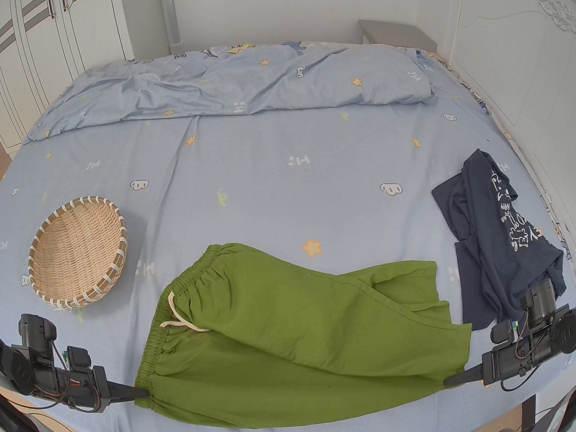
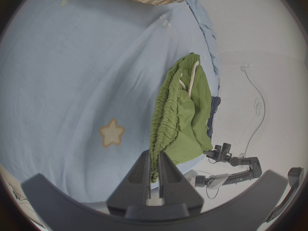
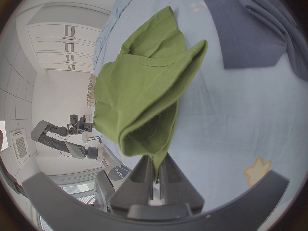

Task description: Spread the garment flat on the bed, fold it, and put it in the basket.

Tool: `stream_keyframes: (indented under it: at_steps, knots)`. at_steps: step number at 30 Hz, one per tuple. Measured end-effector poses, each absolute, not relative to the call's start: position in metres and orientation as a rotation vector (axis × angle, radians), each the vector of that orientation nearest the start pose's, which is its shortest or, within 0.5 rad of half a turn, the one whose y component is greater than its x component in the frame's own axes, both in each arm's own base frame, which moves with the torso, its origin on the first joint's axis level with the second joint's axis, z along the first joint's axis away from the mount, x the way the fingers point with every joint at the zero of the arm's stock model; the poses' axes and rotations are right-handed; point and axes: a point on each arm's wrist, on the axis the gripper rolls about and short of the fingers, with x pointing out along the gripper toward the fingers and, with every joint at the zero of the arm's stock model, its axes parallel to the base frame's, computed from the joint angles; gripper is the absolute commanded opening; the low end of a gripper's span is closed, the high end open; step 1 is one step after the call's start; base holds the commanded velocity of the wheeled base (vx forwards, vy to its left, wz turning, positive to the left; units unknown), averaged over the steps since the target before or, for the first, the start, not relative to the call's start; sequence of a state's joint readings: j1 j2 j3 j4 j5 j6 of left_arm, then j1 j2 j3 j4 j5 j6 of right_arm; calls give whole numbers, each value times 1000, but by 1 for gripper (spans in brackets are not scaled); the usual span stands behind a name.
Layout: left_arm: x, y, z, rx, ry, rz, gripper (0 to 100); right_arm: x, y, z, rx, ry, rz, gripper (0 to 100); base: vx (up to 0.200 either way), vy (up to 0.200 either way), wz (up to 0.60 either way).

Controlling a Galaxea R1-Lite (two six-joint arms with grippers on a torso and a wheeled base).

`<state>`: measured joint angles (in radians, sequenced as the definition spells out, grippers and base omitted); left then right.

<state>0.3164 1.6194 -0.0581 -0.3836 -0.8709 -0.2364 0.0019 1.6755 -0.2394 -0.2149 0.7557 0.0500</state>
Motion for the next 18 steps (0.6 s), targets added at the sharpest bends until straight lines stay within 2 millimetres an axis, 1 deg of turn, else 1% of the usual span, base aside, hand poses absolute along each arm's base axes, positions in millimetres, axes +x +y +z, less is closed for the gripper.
stream_keyframes:
  at_steps: [3, 5, 12, 13, 14, 18]
  knots:
    - [116, 23, 35, -850, 1083, -365, 0, 162, 17, 41, 492, 1182, 635, 0, 0, 0, 0]
    - [113, 23, 33, -842, 1095, -354, 0, 163, 18, 38, 488, 1181, 639, 0, 0, 0, 0]
    - [109, 24, 32, -836, 1108, -334, 0, 164, 21, 28, 468, 1195, 646, 0, 0, 0, 0]
    - [109, 24, 32, -836, 1108, -334, 0, 164, 21, 27, 470, 1200, 645, 100, 0, 0, 0]
    - [109, 24, 32, -837, 1110, -334, 100, 164, 21, 26, 471, 1207, 645, 100, 0, 0, 0]
    - [109, 24, 31, -837, 1112, -332, 100, 163, 22, 23, 474, 1224, 645, 100, 0, 0, 0]
